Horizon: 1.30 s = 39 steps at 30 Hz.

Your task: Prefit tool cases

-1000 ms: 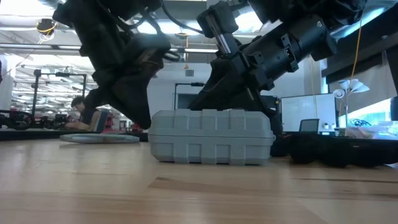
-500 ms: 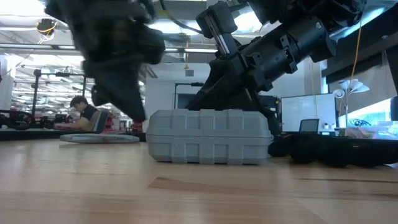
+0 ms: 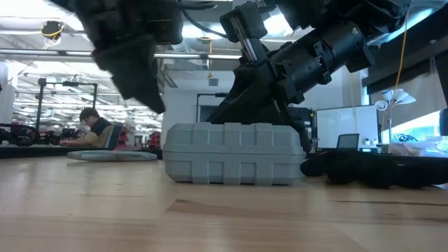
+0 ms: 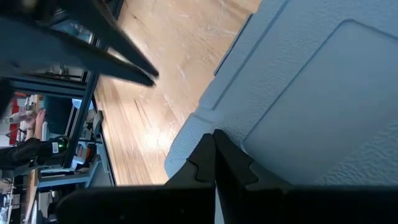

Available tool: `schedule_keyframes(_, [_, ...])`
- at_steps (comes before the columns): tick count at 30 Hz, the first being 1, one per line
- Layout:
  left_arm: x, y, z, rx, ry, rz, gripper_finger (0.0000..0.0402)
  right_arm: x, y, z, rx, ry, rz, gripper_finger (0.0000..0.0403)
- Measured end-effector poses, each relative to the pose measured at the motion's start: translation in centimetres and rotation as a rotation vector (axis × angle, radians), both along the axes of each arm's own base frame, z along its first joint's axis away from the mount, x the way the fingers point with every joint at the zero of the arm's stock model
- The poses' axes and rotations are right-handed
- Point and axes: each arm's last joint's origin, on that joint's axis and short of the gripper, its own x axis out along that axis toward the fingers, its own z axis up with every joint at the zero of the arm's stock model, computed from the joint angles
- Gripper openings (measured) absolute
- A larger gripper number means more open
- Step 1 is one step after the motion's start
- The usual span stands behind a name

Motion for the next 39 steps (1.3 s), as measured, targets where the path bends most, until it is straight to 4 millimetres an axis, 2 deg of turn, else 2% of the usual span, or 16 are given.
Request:
schedule_keyframes(4, [0.7,1.3,0.6,-0.089,-0.017,0.135,0.0057,0.0,0.0,0.0,0.000,0.000,0.000,0.0000])
schedule_keyframes(10, [0.9,3.1,0.3,-0.263,0.031,0.364,0.0132,0.0,0.0,0.0,-0.002,-0.002,0.002,0.0000])
schedule_keyframes(14, [0.8,3.6,0.2,-0.331,0.053,0.476,0.0165,0.0,0.0,0.0,-0.014,-0.005,0.012,0.0000])
schedule_keyframes(22, [0.4,3.1,-0.1,-0.341,0.079,0.589,0.0172,0.0,0.0,0.0,-0.020,-0.010,0.017,0.0000])
schedule_keyframes(29, [0.6,2.3,-2.1,-0.359,0.132,0.734,0.0172,0.0,0.0,0.0,-0.022,-0.011,0.019,0.0000])
schedule_keyframes(34, [1.4,2.2,-1.5,-0.420,0.029,0.746,0.0173,0.0,0.0,0.0,-0.023,-0.012,0.020,0.0000])
schedule_keyframes(39, [1.1,2.3,-2.2,-0.405,0.084,0.801,0.0167,0.0,0.0,0.0,-0.033,-0.015,0.028,0.0000])
